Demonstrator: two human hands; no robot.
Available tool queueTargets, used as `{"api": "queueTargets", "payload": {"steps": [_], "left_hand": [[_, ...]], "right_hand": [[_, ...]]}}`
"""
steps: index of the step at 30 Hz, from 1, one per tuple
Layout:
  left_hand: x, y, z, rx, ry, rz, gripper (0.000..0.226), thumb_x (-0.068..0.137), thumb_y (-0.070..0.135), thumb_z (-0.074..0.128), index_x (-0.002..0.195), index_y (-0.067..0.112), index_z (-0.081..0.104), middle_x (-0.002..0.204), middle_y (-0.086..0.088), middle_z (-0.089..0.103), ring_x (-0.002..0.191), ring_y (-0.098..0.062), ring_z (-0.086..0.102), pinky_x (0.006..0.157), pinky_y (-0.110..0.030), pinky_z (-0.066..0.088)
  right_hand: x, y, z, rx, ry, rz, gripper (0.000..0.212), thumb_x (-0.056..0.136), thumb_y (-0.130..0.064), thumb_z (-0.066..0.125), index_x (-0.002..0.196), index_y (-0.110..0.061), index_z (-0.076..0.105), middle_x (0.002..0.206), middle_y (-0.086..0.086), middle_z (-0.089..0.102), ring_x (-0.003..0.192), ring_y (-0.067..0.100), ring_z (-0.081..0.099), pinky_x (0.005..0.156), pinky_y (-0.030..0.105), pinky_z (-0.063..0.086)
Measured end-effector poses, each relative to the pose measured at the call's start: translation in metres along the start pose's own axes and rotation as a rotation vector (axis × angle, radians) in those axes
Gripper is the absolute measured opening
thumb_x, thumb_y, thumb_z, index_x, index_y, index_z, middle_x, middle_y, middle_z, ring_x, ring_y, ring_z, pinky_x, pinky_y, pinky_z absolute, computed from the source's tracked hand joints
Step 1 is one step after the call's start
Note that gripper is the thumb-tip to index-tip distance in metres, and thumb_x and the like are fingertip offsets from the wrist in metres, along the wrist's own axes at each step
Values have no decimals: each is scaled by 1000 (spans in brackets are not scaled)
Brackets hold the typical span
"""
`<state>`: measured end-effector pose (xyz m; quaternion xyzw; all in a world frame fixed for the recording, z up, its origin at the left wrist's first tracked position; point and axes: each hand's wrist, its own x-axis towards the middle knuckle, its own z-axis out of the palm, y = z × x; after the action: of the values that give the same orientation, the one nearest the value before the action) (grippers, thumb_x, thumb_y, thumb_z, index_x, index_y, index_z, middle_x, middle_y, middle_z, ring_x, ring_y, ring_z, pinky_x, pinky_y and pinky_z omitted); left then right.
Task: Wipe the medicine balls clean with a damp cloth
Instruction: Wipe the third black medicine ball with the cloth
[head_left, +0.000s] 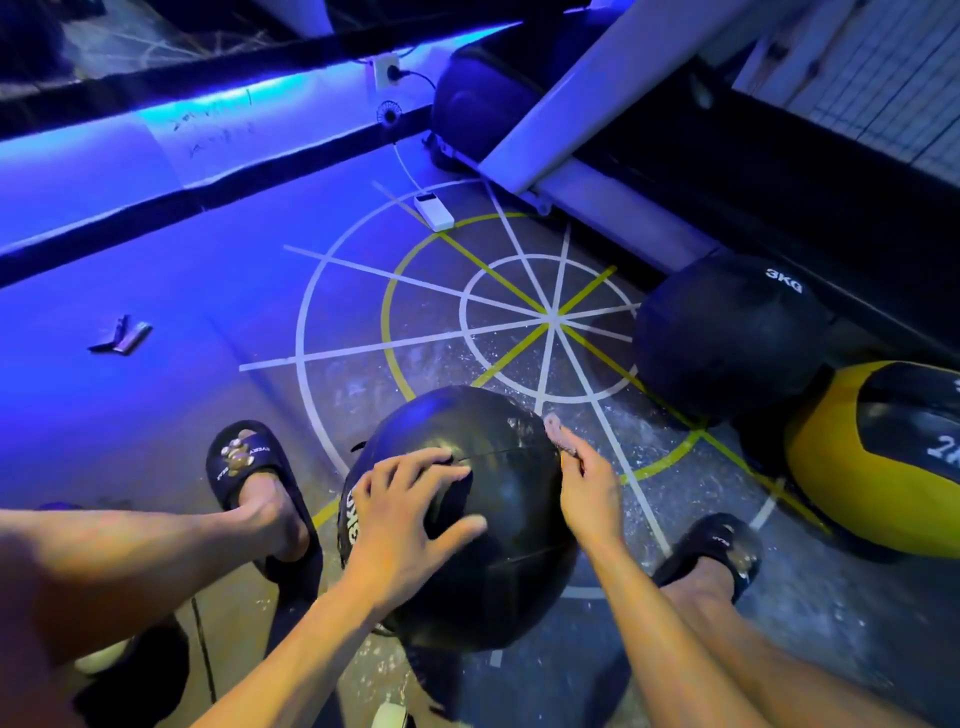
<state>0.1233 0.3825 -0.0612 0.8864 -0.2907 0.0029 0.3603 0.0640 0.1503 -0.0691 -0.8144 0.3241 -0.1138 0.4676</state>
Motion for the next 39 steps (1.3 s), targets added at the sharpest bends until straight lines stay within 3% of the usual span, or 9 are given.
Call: {"api": "queueTargets", "payload": {"steps": [6,10,15,19,22,24,29,34,39], "left_hand": [[4,-4,19,-52,-71,-67,76,84,84,47,147,42,49,159,21,38,145,-16,35,118,-55,29],[-4,-4,21,-51,-64,-44,75,83,83,51,146,42,50,157,21,40,142,-16,37,116,-56,31],[-7,2,22,-55,-69,-26,74,79,83,57,142,44,54,154,24,41,138,-13,37,114,-52,31],[-10,-2,20,-76,-61,-23,73,78,84,57,140,45,54,153,26,41,136,-11,35,114,-52,30],[-12,2,20,-76,-90,-11,73,78,84,59,140,47,54,152,27,40,136,-10,35,114,-52,30],[-13,5,19,-65,-81,-8,73,77,83,60,140,47,54,152,27,40,136,-11,35,114,-52,30],[-12,-4,15,-87,-92,-25,73,76,85,60,138,47,55,152,29,39,136,-10,33,114,-48,27],[-10,7,20,-76,-105,2,72,77,84,60,139,49,53,152,29,38,135,-4,29,113,-47,26],[-9,-3,16,-89,-108,-7,72,75,84,61,137,49,54,151,29,39,136,-8,33,113,-42,23]], "right_hand": [[-46,7,3,-28,163,-9,44,103,-15,49,140,-35,61,146,-17,56,142,2,43,117,29,37],[-72,-10,13,-135,-85,-558,57,100,0,48,146,-33,54,152,-7,52,147,-3,32,120,21,27],[-12,-13,-11,-52,71,2,42,103,-12,46,123,-41,70,127,-20,69,125,1,58,113,36,44],[-46,-31,4,-156,-185,-466,44,101,-9,47,135,-29,66,144,-21,56,140,-2,43,116,19,33],[-21,-15,-21,-109,-70,-226,41,106,-12,49,123,-46,66,125,-45,57,132,-16,43,114,14,33],[-14,-10,-24,-128,17,-48,40,107,-18,47,130,-47,62,129,-27,65,129,5,57,112,29,43],[-70,-9,-4,-205,-140,-559,49,100,-6,50,145,-23,57,151,-19,46,145,1,37,120,22,27],[-45,4,-18,-156,120,-146,44,106,-15,46,139,-40,60,138,-29,58,137,-1,49,116,23,35],[-89,3,-4,-213,-86,-559,54,92,4,55,141,-19,60,149,-6,54,145,8,42,120,18,26]]}}
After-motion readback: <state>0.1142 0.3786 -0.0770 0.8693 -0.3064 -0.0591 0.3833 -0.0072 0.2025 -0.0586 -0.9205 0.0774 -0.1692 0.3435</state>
